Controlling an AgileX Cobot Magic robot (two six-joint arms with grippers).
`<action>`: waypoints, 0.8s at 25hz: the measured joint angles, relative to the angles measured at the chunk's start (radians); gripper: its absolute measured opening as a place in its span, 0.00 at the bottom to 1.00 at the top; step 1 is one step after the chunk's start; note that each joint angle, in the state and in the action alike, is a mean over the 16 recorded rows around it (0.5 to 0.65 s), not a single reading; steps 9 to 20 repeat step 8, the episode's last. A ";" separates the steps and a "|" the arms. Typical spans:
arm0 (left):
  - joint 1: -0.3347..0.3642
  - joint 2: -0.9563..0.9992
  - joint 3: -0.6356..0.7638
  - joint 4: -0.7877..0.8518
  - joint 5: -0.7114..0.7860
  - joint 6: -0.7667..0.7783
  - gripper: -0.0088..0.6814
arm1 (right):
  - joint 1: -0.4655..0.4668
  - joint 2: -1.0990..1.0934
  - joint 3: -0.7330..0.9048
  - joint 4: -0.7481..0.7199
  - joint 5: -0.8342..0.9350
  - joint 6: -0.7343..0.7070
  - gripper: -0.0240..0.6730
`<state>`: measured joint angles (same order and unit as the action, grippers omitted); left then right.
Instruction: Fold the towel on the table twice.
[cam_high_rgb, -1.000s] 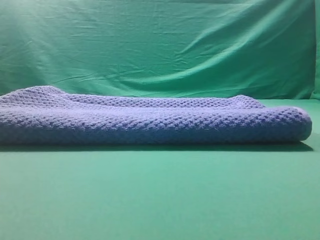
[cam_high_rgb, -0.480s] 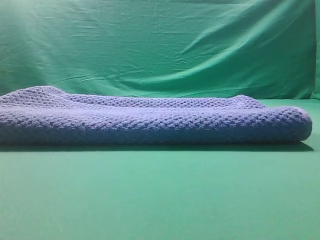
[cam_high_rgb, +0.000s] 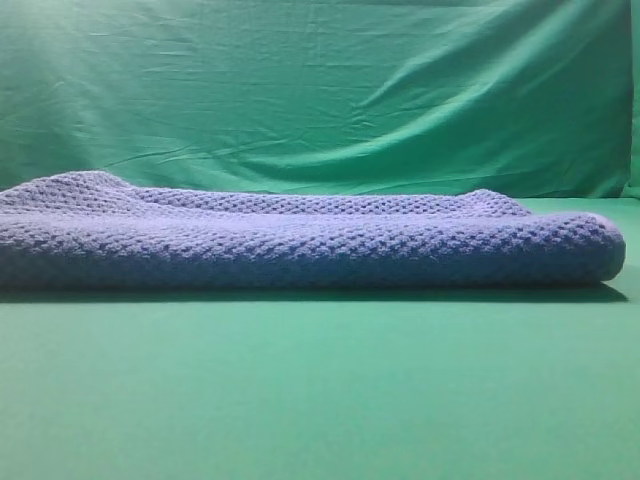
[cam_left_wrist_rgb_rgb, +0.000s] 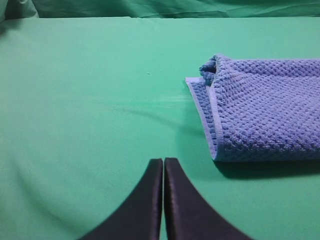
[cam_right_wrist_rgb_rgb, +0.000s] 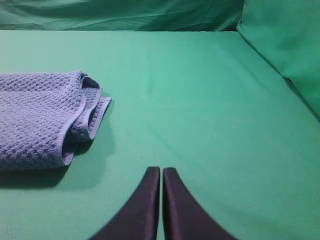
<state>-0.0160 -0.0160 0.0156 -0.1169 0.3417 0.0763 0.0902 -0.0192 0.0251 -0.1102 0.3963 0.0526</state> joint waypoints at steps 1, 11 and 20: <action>0.000 0.000 0.000 0.000 0.000 0.000 0.01 | 0.000 0.000 0.000 0.000 0.000 0.000 0.03; 0.000 0.000 0.000 0.000 0.000 0.000 0.01 | -0.002 0.000 0.000 0.000 0.000 0.000 0.03; 0.000 0.000 0.000 0.000 0.000 0.000 0.01 | -0.002 0.000 0.000 0.000 0.000 0.000 0.03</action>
